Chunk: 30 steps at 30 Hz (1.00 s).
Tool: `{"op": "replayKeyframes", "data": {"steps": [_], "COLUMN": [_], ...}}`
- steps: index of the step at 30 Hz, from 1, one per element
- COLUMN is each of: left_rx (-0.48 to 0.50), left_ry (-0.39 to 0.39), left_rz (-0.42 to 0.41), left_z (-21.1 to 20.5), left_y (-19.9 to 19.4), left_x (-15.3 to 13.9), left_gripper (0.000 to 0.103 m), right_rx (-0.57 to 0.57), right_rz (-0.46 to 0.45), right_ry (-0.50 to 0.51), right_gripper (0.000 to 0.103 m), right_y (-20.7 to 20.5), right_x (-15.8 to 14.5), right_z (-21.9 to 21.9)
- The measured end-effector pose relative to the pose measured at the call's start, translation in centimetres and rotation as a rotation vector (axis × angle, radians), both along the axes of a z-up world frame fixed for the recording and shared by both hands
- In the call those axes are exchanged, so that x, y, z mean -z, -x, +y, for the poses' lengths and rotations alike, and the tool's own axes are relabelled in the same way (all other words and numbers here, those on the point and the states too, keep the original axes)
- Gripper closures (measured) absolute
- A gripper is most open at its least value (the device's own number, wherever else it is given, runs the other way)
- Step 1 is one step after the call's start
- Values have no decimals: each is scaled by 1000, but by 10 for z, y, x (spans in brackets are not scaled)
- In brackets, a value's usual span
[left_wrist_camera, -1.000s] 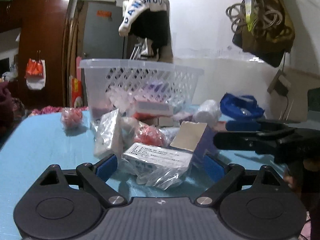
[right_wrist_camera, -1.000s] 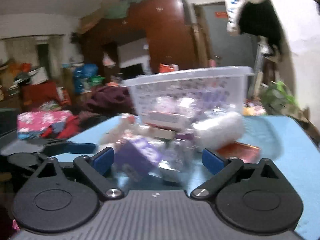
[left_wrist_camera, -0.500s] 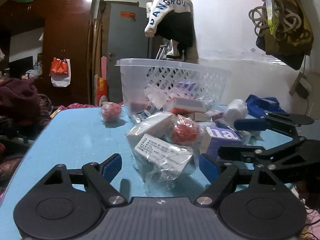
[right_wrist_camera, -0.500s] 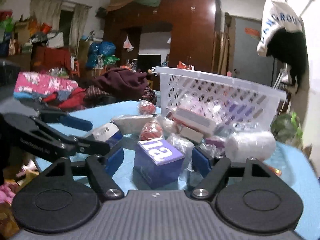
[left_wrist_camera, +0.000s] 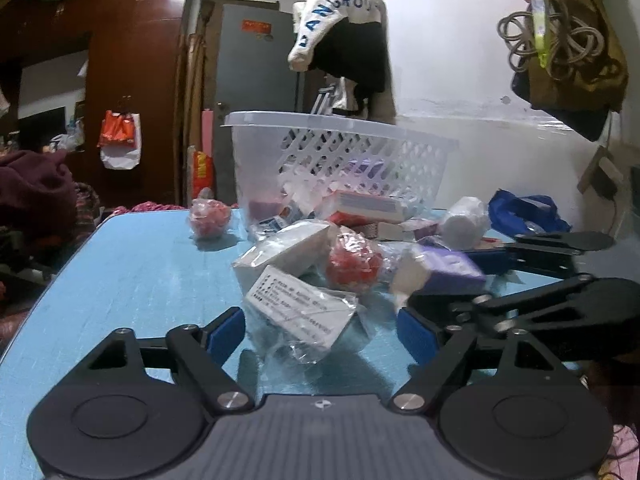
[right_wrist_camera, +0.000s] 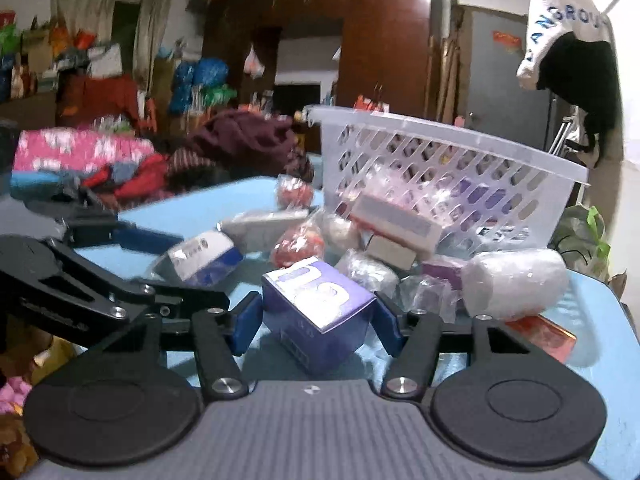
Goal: Organize objects
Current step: 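Grasp a clear bag with the left tool while the right grasps a blue 'na' box, then carry both items over the white basket and release them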
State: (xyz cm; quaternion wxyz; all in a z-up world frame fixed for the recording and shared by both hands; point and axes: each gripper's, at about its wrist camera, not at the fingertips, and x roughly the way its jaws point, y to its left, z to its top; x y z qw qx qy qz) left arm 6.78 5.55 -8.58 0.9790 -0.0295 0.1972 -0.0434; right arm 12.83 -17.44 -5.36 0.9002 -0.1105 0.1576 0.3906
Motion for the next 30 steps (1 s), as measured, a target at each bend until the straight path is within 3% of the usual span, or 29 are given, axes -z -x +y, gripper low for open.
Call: {"op": "replayKeyframes", "data": {"steps": [1, 2, 5, 10, 17, 19, 24, 27, 30], "left_rx": [-15, -25, -48, -38, -12, 22, 85, 96, 75], "left_ry": [-3, 9, 21, 31, 97, 119, 140, 146, 119], "left_rz": [4, -5, -27, -96, -215, -247, -300, -259, -193], "left_z": [0, 1, 4, 9, 24, 29, 29, 24, 15], "left_y": [-1, 1, 6, 26, 33, 19, -44, -100, -150], "left_x": [1, 2, 5, 9, -16, -36, -105, -137, -146], "left_gripper": [44, 51, 52, 52, 52, 52, 52, 52, 51], "right_rx": [1, -3, -10, 21, 38, 44, 95, 133, 198], "right_rz": [8, 14, 23, 8, 69, 49, -67, -91, -114], "right_ry": [-40, -76, -174, -243, -376, -396, -334, -280, -183], "right_gripper": [41, 41, 41, 41, 41, 41, 41, 41, 40], "right_y": [3, 4, 14, 21, 3, -4, -41, -83, -121], "right_x": [0, -2, -6, -14, -24, -38, -95, -126, -141], "right_z": [-7, -13, -33, -58, -81, -82, -59, -34, -8]}}
